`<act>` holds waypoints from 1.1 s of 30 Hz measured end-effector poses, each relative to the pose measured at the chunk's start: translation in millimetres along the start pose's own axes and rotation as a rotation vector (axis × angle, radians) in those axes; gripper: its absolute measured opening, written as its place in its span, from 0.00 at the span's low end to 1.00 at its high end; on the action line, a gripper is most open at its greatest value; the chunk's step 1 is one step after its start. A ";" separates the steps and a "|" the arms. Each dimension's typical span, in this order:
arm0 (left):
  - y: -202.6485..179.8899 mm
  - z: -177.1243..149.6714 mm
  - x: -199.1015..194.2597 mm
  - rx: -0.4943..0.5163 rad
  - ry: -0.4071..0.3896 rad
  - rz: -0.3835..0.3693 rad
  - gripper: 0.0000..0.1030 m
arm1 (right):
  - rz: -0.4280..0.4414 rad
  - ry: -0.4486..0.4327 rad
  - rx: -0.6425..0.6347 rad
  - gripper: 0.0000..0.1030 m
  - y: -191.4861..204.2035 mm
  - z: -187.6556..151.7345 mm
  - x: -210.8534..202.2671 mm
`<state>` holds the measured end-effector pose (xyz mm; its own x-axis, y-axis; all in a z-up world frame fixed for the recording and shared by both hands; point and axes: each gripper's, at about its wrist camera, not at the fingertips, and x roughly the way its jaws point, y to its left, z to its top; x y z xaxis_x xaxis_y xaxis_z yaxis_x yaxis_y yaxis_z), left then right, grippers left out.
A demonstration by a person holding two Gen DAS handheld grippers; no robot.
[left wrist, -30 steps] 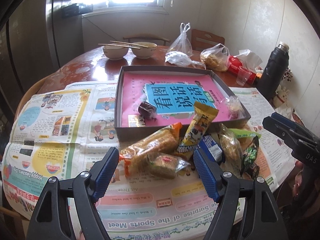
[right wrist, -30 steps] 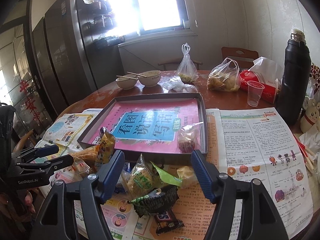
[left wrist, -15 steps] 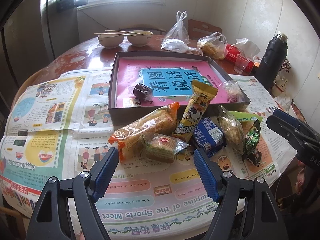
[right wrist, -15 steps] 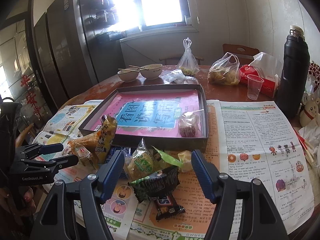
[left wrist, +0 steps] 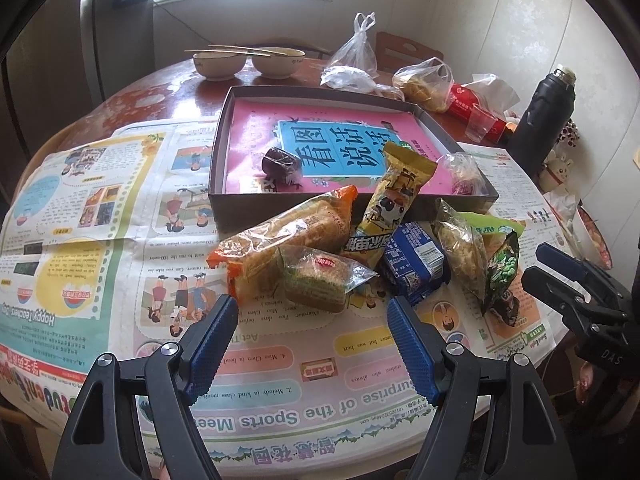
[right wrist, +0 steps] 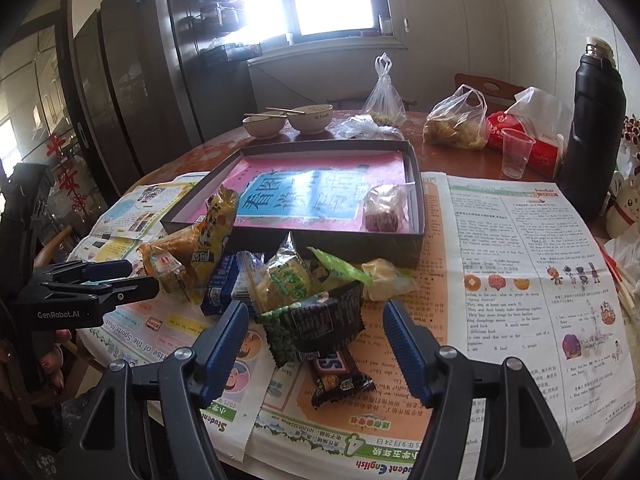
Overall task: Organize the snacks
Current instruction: 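Withdraw both open grippers from the tray back toward the snack pile, then grasp the dark green seaweed packet with the right gripper while the left grasps the wafer packet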
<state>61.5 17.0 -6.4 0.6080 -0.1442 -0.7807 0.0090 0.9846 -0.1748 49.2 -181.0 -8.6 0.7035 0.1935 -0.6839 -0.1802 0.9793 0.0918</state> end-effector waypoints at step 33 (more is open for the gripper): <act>4.0 4.5 23.8 -0.025 -0.002 -0.028 0.76 | 0.012 0.063 -0.038 0.70 -1.3 -7.0 31.3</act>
<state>79.6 17.9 -23.0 0.6092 -0.1714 -0.7743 0.0063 0.9774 -0.2114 66.7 -176.7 -35.2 0.6567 0.1996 -0.7272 -0.2149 0.9739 0.0733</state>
